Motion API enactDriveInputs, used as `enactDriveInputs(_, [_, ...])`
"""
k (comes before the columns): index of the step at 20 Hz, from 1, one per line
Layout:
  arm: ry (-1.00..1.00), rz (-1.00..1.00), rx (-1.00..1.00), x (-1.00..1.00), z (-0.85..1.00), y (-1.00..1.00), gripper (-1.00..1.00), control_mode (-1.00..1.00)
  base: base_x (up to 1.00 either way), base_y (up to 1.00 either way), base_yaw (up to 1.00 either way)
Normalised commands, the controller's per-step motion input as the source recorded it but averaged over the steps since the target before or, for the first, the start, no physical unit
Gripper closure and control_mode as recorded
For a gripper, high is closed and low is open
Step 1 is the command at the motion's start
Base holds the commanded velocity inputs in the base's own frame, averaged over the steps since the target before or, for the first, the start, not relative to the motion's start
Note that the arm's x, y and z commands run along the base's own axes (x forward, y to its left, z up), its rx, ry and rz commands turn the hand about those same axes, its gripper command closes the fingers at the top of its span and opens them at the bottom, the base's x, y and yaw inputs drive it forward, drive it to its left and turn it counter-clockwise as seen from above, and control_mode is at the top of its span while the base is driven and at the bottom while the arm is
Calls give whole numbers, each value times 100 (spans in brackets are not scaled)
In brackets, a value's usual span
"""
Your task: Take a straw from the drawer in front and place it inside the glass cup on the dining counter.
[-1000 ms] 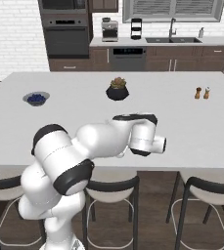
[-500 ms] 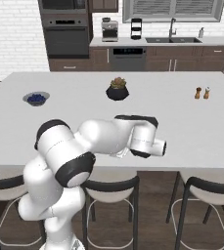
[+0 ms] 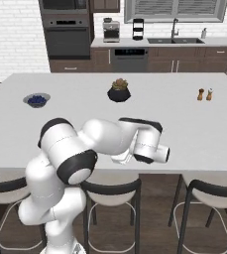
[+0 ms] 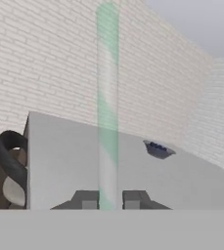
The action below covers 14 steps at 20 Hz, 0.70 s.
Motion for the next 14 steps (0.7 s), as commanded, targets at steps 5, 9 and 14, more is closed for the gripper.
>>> enactDriveInputs(5, [-5, 0, 0, 4, -20, -2, 100, -100, 0, 0, 0])
enactDriveInputs(9, [-7, 0, 1, 3, -8, -3, 100, -100, 0, 0, 0])
enactDriveInputs(14, [-3, 0, 4, 0, 1, -3, 100, -100, 0, 0, 0])
